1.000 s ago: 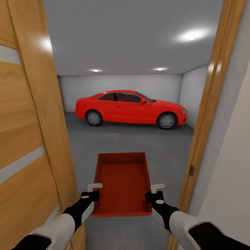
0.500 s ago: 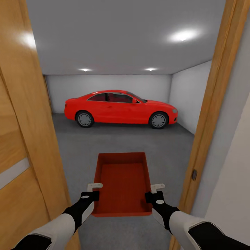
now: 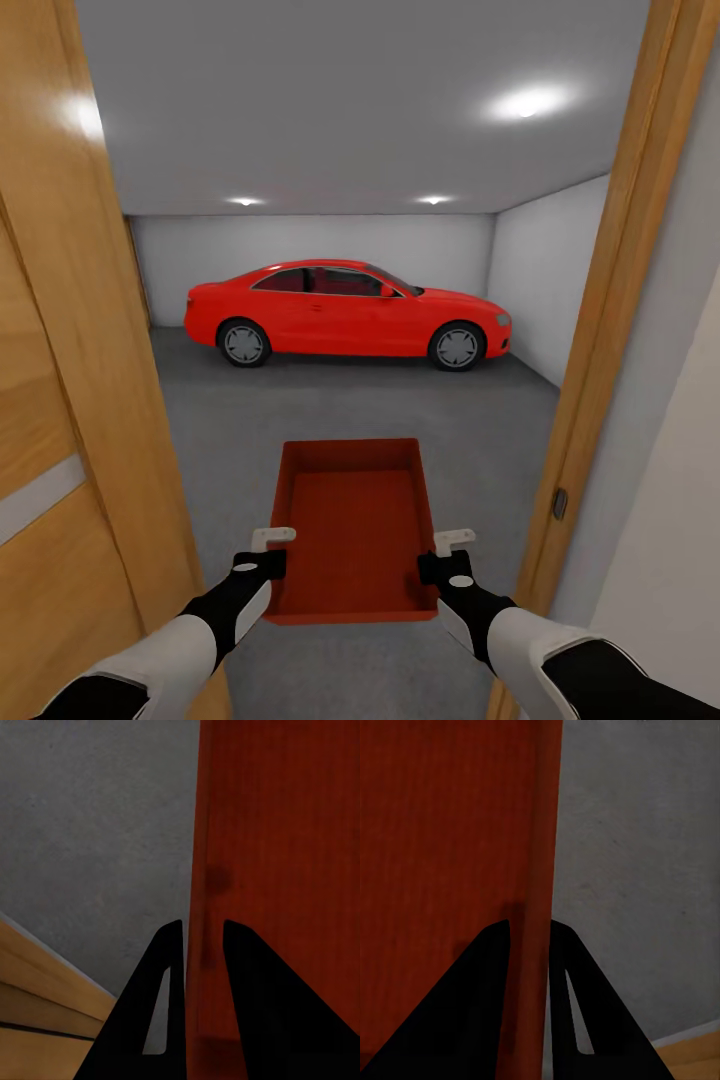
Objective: Move the two storage containers from the living room to the garage. In the garage, place one container on the floor and stack the other container on top of it (either order is fine).
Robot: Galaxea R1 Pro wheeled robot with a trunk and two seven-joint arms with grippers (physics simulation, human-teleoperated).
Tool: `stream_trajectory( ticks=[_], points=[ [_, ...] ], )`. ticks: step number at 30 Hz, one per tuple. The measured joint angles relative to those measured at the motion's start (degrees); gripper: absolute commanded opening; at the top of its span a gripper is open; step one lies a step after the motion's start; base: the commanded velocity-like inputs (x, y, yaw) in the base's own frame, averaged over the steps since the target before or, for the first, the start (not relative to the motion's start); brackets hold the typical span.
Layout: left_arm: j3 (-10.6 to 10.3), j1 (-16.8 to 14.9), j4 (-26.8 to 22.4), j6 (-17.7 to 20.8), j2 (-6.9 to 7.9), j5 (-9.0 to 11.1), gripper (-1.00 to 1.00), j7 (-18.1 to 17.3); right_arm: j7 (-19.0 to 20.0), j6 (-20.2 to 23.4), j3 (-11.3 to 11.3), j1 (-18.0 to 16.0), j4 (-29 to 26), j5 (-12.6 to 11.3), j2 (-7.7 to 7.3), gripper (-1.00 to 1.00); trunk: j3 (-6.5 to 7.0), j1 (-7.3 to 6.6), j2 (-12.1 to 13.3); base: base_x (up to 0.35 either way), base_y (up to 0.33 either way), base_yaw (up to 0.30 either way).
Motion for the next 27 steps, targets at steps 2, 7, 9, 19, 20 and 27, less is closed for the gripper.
stream_trajectory(
  ticks=[2,7,9,19,20,27],
  points=[
    [-0.01,0.0,-0.01,0.0,0.01,0.0,-1.0,-0.02,-0.01,-0.01,0.01,0.0,-0.01,-0.01,0.01,-1.0,0.0,0.0,0.0,0.0,0.0,-0.094],
    [-0.08,0.0,-0.02,-0.04,0.08,0.13,-1.0,-0.1,-0.11,0.02,0.01,0.0,-0.05,0.04,0.06,-1.0,0.0,0.0,0.0,0.0,0.0,-0.21],
    [-0.1,0.0,-0.02,-0.05,0.05,0.16,-1.0,-0.05,-0.06,0.02,0.0,0.0,-0.05,0.05,0.03,-1.0,0.0,0.0,0.0,0.0,0.0,-0.233],
    [-0.09,0.01,-0.06,-0.03,0.03,0.1,-1.0,0.01,-0.02,-0.02,-0.01,0.0,-0.03,0.03,0.01,-1.0,0.0,0.0,0.0,0.0,0.0,-0.063],
    [-0.07,0.0,-0.04,-0.03,0.02,0.09,-1.0,0.0,-0.02,-0.02,0.0,0.0,-0.02,0.02,0.01,-1.0,0.0,0.0,0.0,0.0,0.0,-0.002],
    [-0.01,0.0,0.01,-0.07,0.01,0.02,-1.0,-0.02,-0.03,-0.04,0.06,0.0,-0.01,-0.03,0.01,-1.0,0.0,0.0,0.0,0.001,0.0,0.0]
  ],
)
